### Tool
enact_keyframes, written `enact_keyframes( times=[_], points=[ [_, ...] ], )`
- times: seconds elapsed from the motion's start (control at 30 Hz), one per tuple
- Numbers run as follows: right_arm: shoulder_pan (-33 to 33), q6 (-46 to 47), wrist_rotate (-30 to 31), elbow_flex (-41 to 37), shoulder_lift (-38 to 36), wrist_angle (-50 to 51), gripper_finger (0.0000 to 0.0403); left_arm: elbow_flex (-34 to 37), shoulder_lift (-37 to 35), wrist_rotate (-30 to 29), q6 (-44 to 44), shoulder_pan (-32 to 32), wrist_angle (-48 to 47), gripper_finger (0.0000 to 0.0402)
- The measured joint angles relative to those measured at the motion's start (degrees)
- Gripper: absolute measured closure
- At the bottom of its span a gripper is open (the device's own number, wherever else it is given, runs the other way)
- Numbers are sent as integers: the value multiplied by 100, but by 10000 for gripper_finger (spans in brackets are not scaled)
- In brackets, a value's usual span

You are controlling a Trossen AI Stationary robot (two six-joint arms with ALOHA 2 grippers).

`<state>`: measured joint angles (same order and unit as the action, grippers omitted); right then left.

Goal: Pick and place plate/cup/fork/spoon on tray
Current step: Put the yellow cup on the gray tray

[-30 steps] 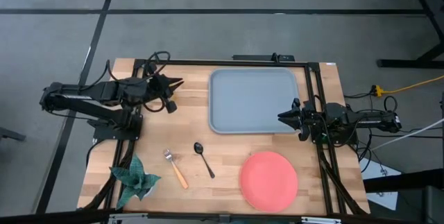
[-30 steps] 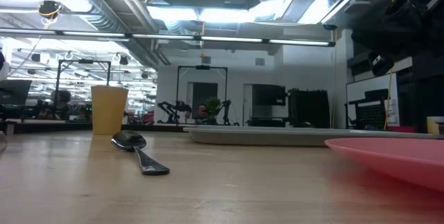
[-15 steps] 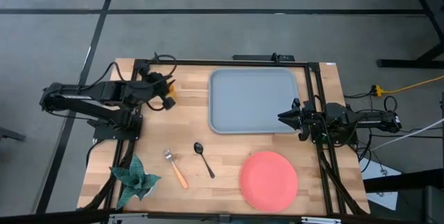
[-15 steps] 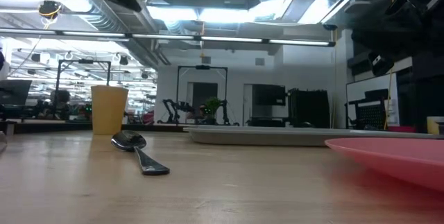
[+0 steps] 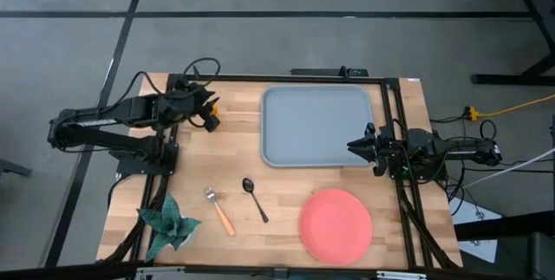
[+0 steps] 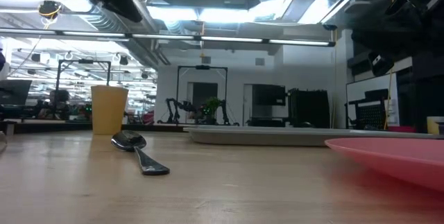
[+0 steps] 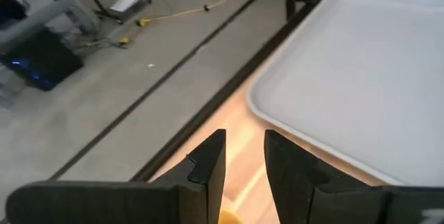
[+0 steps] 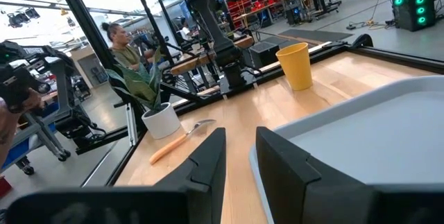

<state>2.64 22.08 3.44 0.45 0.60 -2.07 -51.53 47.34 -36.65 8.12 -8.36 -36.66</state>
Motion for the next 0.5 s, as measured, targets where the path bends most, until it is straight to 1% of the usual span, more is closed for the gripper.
enact_keyframes(
  times=[0.1, 0.17, 0.23, 0.4, 0.5],
  points=[
    [1, -2, 0, 0, 2, -1, 317, -4, 106, -83, 28, -22, 286, 307],
    [1, -4, 0, 0, 1, -2, 317, -3, 201, -192, 30, -107, 294, 307],
    [0, -4, 0, 0, 0, -2, 317, -4, 328, -122, 63, -271, 238, 307],
    [1, -4, 0, -1, 1, -2, 317, 2, 637, 942, 52, -909, 128, 307],
    [1, -4, 4, -1, 0, -2, 317, 2, 874, 1318, 44, -1356, 114, 307]
  ],
)
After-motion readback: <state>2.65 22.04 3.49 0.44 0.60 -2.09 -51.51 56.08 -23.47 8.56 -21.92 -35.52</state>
